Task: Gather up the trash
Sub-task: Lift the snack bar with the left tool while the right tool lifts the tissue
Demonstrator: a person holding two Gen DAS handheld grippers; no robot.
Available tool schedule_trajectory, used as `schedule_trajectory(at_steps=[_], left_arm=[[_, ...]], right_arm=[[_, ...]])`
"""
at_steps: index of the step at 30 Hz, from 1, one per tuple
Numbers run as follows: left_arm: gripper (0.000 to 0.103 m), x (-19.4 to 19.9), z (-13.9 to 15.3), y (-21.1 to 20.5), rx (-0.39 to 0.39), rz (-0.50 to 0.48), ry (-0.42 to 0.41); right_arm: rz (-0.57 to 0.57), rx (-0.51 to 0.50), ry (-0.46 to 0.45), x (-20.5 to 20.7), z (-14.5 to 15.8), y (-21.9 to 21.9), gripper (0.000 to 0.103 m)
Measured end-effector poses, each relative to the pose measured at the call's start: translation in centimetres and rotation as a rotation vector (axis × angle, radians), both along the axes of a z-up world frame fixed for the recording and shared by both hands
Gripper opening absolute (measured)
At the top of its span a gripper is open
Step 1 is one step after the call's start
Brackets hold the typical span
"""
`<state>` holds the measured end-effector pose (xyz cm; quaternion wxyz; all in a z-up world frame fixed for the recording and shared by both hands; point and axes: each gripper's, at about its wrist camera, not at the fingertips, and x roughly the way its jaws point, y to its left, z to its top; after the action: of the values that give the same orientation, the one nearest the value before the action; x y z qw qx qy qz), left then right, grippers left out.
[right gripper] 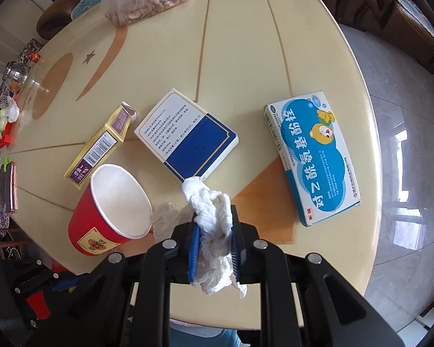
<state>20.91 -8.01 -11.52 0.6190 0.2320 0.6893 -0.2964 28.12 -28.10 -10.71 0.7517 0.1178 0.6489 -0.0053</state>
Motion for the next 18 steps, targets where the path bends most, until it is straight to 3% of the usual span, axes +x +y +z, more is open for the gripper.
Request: schedule_trajectory(at_steps=[18], left_arm=[[0.022,-0.1,5.0,-0.6,-0.063,0.004,-0.019]], right_arm=[[0.011,0.005,-0.038,-0.7,1.0,0.1,0.018]])
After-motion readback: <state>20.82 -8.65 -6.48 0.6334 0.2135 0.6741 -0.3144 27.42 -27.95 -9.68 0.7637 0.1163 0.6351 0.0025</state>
